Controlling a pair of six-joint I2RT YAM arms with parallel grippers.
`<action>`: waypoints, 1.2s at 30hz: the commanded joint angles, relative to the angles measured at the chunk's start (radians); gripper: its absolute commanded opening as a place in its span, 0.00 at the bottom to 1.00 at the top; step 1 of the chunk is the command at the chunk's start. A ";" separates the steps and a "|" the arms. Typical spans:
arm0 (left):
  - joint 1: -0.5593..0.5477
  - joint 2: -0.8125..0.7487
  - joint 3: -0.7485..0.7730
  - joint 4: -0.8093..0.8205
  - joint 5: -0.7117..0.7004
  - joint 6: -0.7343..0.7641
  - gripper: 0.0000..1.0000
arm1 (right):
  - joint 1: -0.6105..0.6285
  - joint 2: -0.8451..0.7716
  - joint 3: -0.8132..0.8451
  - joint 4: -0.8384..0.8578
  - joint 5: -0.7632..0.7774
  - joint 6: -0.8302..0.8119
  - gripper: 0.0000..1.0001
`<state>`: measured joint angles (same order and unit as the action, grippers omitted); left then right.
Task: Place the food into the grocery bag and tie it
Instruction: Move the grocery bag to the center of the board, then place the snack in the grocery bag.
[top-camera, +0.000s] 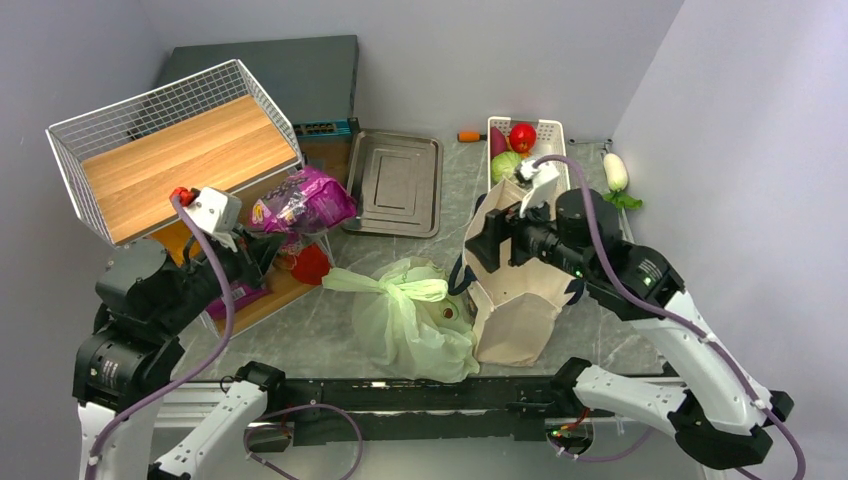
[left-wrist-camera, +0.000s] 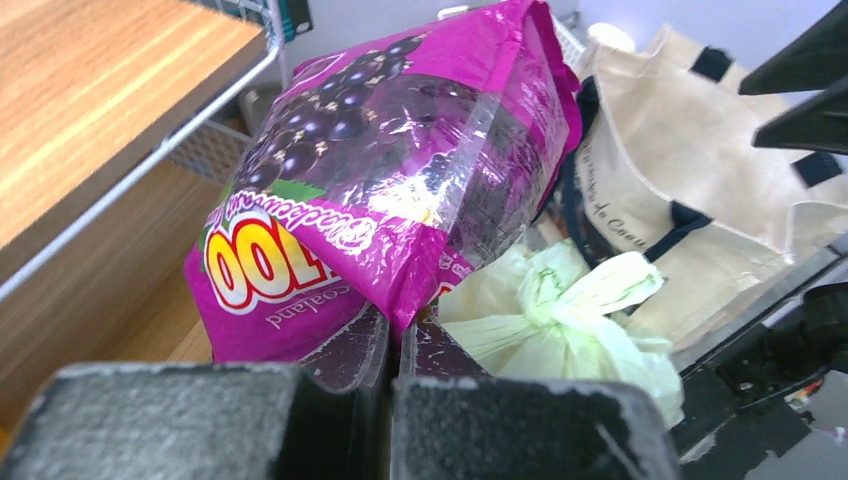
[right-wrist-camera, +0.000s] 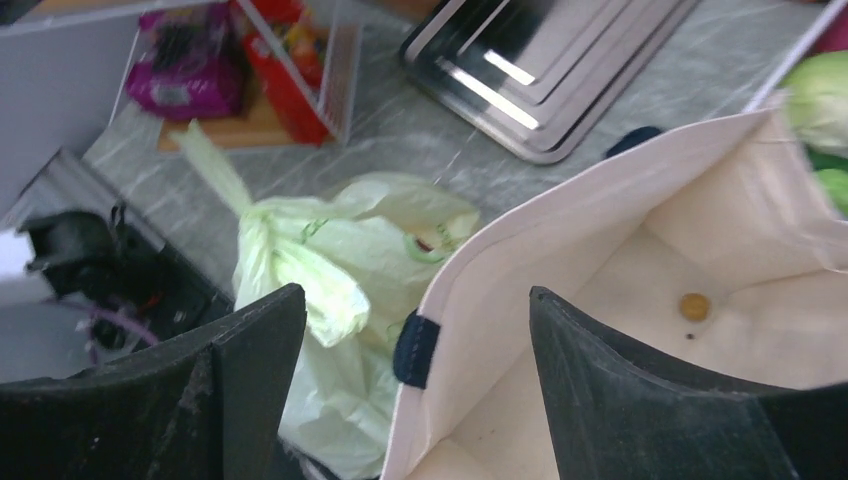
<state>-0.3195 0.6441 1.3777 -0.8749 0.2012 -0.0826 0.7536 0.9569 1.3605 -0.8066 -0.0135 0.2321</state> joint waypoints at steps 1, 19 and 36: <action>0.000 0.026 0.067 0.222 0.134 -0.051 0.00 | 0.001 -0.072 0.008 0.104 0.241 0.049 0.84; -0.135 0.271 0.153 0.419 0.286 -0.160 0.00 | -0.001 -0.089 -0.009 -0.113 0.979 0.203 0.86; -0.547 0.706 0.489 0.403 0.149 -0.051 0.00 | -0.207 -0.165 -0.151 -0.070 0.777 0.154 1.00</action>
<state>-0.8383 1.3262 1.7588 -0.6102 0.3599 -0.1638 0.6212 0.7444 1.2087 -0.9333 0.8787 0.4522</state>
